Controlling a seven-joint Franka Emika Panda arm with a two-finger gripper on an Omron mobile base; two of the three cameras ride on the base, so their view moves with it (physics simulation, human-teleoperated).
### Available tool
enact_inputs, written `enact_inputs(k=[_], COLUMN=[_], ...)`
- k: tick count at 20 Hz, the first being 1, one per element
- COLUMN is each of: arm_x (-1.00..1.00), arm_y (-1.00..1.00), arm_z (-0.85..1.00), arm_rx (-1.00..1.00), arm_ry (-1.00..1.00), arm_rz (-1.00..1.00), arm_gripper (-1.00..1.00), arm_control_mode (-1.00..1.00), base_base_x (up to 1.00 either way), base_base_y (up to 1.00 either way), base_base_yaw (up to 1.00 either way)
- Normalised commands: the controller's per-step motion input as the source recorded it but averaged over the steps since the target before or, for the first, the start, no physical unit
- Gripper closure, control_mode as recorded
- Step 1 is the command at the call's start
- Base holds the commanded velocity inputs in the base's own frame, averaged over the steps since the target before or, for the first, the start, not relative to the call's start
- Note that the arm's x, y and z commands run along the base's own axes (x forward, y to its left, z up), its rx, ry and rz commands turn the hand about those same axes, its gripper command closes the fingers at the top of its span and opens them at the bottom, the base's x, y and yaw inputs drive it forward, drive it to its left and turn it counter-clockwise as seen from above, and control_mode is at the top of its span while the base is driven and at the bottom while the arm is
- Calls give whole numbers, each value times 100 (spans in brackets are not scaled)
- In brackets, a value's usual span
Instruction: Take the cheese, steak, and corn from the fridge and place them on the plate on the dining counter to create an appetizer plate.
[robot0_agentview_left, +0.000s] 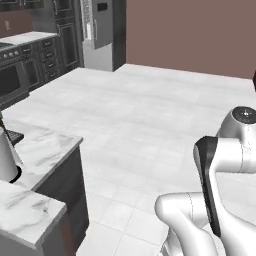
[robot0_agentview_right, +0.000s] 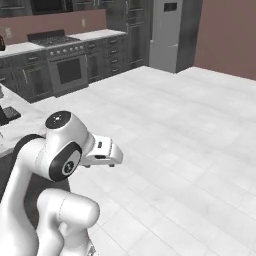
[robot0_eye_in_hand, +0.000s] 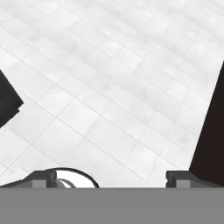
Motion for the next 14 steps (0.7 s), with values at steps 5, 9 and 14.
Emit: enact_inputs(k=[5,9,14], arm_x=[0,0,0], arm_y=[0,0,0], arm_z=[0,0,0], arm_rx=[0,0,0], arm_ry=[0,0,0], arm_rz=[0,0,0], arm_gripper=[-100,-100,-100], arm_control_mode=[100,100,100], base_base_x=[100,100,100], base_base_y=[-44,-43,-62], base_base_yaw=[39,40,26])
